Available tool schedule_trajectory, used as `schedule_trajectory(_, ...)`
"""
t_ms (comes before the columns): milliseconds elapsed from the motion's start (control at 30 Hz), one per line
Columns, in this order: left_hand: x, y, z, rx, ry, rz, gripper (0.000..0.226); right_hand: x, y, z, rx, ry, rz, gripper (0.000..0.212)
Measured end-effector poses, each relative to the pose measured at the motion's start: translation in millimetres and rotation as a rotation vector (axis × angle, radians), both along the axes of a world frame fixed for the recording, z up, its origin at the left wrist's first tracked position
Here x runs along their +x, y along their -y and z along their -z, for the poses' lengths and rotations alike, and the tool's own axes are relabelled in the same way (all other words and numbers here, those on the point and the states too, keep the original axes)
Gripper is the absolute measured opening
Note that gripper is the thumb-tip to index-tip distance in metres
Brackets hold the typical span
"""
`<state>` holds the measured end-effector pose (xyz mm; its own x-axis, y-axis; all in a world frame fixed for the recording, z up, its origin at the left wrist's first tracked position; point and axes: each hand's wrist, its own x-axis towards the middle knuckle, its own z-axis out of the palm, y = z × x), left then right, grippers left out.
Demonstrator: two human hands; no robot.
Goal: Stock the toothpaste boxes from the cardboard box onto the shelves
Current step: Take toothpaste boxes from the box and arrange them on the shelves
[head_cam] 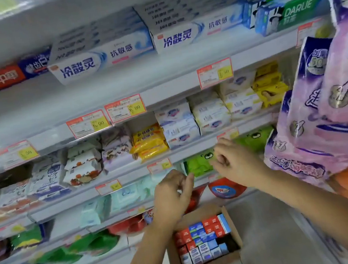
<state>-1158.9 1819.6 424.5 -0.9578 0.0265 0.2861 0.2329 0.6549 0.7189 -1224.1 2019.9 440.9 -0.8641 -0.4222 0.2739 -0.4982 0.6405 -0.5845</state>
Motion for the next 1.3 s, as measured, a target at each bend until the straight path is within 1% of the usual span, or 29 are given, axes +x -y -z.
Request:
schedule_trajectory(67,8,15,48,-0.056,0.188,-0.024,0.048,12,4,52,0.073,0.162,0.062,0.042)
schedule_trajectory(100,12,22,72,-0.092,0.272,-0.031,0.046,17,7,80,0.114,0.227,0.087,0.041)
schedule_trajectory(200,23,42,138,-0.117,0.508,-0.007,0.025,35,17,169,0.187,0.469,0.164,0.032)
schedule_trajectory(267,31,55,183,-0.138,0.627,0.006,0.016,49,24,227,0.196,0.603,0.204,0.041)
schedule_trajectory(300,33,62,207,-0.168,0.668,0.002,0.016,55,28,254,0.206,0.64,0.228,0.042)
schedule_trajectory(333,36,68,231,-0.19,0.695,0.004,0.016,62,32,278,0.225,0.68,0.256,0.038)
schedule_trajectory(400,41,78,276,-0.205,0.727,0.01,0.008,74,41,321,0.273,0.738,0.317,0.023)
schedule_trajectory(433,44,83,298,-0.212,0.756,0.003,0.006,81,45,345,0.297,0.766,0.339,0.024)
schedule_trajectory(533,53,97,356,-0.235,0.795,0.031,0.014,96,51,413,0.382,0.834,0.335,0.025)
schedule_trajectory(600,61,104,390,-0.227,0.833,-0.006,0.011,107,52,452,0.418,0.79,0.357,0.037)
schedule_trajectory(633,66,106,404,-0.228,0.845,-0.039,0.018,114,51,473,0.451,0.752,0.369,0.039)
schedule_trajectory(667,72,108,414,-0.251,0.858,-0.068,0.025,121,53,482,0.487,0.757,0.35,0.031)
schedule_trajectory(700,78,111,426,-0.258,0.864,-0.08,0.024,128,56,490,0.483,0.819,0.334,0.017)
schedule_trajectory(733,84,112,434,-0.274,0.887,-0.073,0.013,137,55,501,0.495,0.854,0.353,0.019)
schedule_trajectory(767,90,114,446,-0.309,0.934,-0.051,0.009,145,55,509,0.521,0.854,0.371,0.023)
schedule_trajectory(833,102,121,477,-0.413,1.08,-0.038,0.033,160,55,523,0.535,0.893,0.394,0.033)
schedule_trajectory(900,111,126,501,-0.504,1.15,-0.069,0.048,170,54,533,0.607,0.83,0.385,0.041)
schedule_trajectory(967,113,120,502,-0.527,1.203,-0.124,0.05,173,57,529,0.675,0.733,0.373,0.034)
schedule_trajectory(1033,108,110,505,-0.554,1.201,-0.132,0.042,169,62,528,0.744,0.687,0.322,0.029)
schedule_trajectory(1067,103,101,505,-0.551,1.202,-0.149,0.04,167,63,533,0.766,0.699,0.318,0.031)
schedule_trajectory(1100,100,95,515,-0.551,1.188,-0.117,0.041,163,64,537,0.75,0.721,0.331,0.033)
schedule_trajectory(1133,96,88,521,-0.483,1.136,-0.134,0.044,157,65,543,0.709,0.768,0.344,0.036)
schedule_trajectory(1167,93,80,527,-0.419,1.14,-0.108,0.048,152,64,549,0.653,0.81,0.351,0.04)
schedule_trajectory(1200,92,74,534,-0.374,1.122,-0.076,0.051,147,64,555,0.607,0.864,0.351,0.046)
schedule_trajectory(1233,92,69,544,-0.287,1.12,-0.086,0.052,141,62,563,0.574,0.91,0.351,0.053)
schedule_trajectory(1267,93,65,554,-0.247,1.118,-0.105,0.049,136,61,569,0.554,0.941,0.354,0.062)
schedule_trajectory(1300,93,61,558,-0.248,1.116,-0.111,0.046,130,61,576,0.545,0.977,0.356,0.07)
